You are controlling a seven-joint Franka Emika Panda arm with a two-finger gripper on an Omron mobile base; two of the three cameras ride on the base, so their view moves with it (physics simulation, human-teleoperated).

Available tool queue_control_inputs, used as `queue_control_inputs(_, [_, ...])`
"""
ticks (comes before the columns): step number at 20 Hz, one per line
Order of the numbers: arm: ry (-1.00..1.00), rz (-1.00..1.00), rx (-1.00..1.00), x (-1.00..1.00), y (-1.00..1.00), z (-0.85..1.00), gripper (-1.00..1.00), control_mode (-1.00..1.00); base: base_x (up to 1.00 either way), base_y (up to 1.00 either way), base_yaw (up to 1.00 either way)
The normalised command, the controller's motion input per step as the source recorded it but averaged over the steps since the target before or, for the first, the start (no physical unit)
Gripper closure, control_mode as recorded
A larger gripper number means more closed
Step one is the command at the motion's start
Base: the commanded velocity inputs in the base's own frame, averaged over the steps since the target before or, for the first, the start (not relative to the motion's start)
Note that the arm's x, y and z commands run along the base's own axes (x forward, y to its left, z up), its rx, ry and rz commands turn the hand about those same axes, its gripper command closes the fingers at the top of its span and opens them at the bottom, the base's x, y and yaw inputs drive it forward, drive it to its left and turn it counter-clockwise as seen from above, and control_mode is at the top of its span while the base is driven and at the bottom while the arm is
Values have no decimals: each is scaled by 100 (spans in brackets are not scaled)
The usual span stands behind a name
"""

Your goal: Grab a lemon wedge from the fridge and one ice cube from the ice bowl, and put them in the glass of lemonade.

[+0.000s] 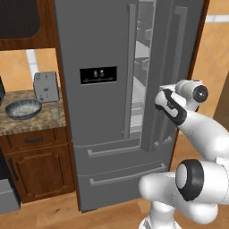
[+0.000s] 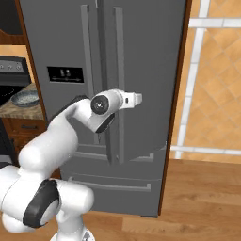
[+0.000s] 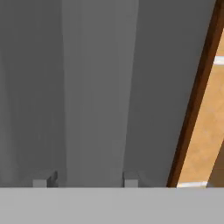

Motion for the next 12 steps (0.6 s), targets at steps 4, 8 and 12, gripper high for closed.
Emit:
queue_control_inputs(4, [19, -10, 2, -84, -100, 0, 100, -100, 0, 0, 0])
queue_control_inputs(8, [16, -7, 1, -80, -100, 0, 100, -100, 0, 0, 0])
queue_control_inputs(12, [9, -6, 0, -75, -100, 2, -100, -100, 0, 0, 0])
